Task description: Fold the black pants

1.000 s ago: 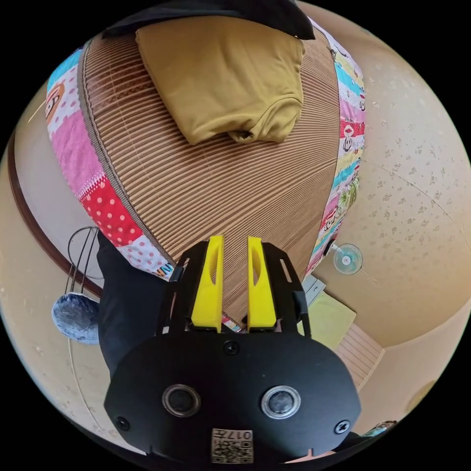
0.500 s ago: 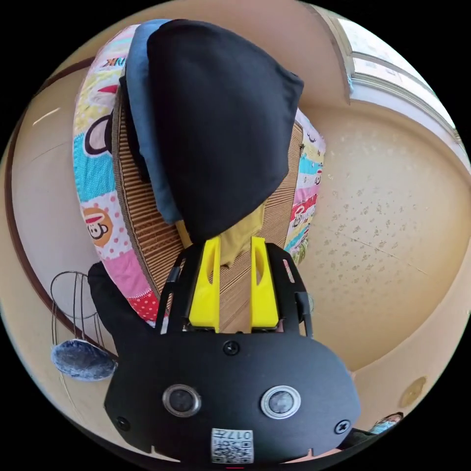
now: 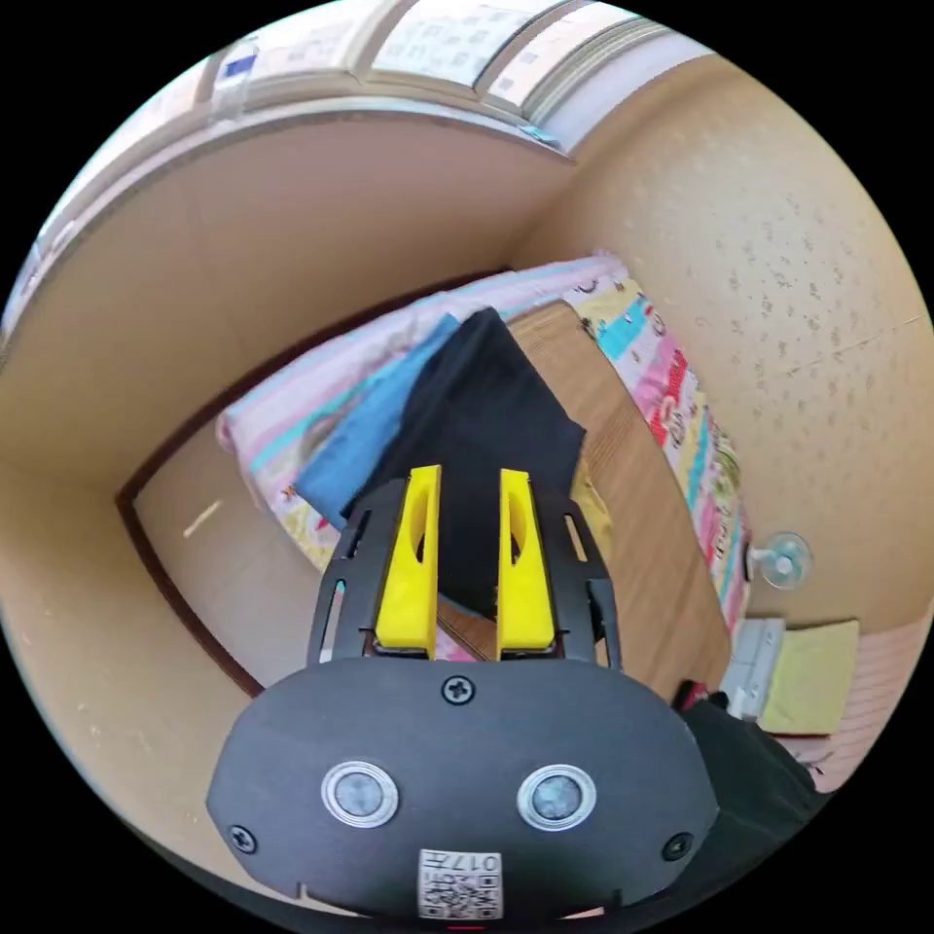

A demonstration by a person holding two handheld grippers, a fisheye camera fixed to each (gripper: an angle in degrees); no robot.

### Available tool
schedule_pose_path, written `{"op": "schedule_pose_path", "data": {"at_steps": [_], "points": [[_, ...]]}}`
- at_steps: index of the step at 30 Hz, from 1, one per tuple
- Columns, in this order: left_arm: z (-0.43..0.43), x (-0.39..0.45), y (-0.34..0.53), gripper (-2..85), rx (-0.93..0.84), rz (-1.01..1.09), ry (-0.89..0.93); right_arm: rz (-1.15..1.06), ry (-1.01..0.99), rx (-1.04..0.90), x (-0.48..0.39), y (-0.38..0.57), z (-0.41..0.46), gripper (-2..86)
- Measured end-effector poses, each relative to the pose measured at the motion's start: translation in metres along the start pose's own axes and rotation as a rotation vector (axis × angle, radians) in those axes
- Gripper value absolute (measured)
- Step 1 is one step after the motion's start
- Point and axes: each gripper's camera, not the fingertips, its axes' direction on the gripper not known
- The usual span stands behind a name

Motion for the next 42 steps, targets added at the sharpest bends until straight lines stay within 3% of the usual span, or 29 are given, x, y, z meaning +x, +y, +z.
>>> {"op": "schedule_pose_path", "data": {"at_steps": [1,3,7,9,12,15,17,19,23,25,29,35,39,42], "points": [[0.000,-0.002,-0.004,11.7,0.079,0.003,-0.112,0.000,-0.006,0.011,0.000,0.005,-0.002,0.2],[0.025,-0.006,-0.013,12.5,0.047,0.042,-0.125,0.005,-0.020,0.005,0.001,0.013,-0.002,0.2],[0.138,-0.015,-0.003,13.7,-0.234,0.095,0.005,-0.001,0.023,-0.075,0.001,0.027,-0.003,0.2],[0.159,-0.010,0.028,12.9,-0.170,0.135,-0.063,-0.003,0.042,-0.061,0.004,0.034,-0.010,0.2],[0.169,-0.014,0.069,8.1,-0.061,0.015,-0.072,-0.021,-0.009,-0.008,0.013,0.045,-0.026,0.2],[0.174,-0.028,0.092,2.9,-0.048,-0.128,0.166,-0.054,-0.001,-0.013,0.020,0.053,-0.036,0.2],[0.194,-0.031,0.107,2.0,-0.061,-0.139,0.615,-0.072,0.015,-0.023,0.026,0.055,-0.041,0.3],[0.201,-0.004,0.112,1.8,-0.073,-0.028,0.801,-0.075,0.001,-0.015,0.042,0.056,-0.045,0.3],[0.173,0.101,0.115,0.5,-0.080,0.368,0.893,-0.034,-0.026,-0.151,0.076,0.050,-0.024,0.4],[0.152,0.142,0.123,-0.2,-0.052,0.494,0.926,-0.033,-0.014,-0.330,0.095,0.046,0.008,0.4],[0.093,0.215,0.159,-0.8,0.063,0.719,1.048,-0.028,-0.098,-0.502,0.122,0.039,0.048,0.5],[0.026,0.269,0.232,-0.5,0.179,0.902,1.348,-0.018,-0.143,-0.737,0.164,0.031,0.086,1.1],[0.022,0.286,0.272,-0.5,0.154,0.920,1.619,-0.006,-0.059,-0.931,0.197,0.041,0.098,3.7],[0.029,0.309,0.307,-0.5,0.068,0.979,1.789,0.103,-0.021,-1.025,0.234,0.049,0.100,10.9]]}}
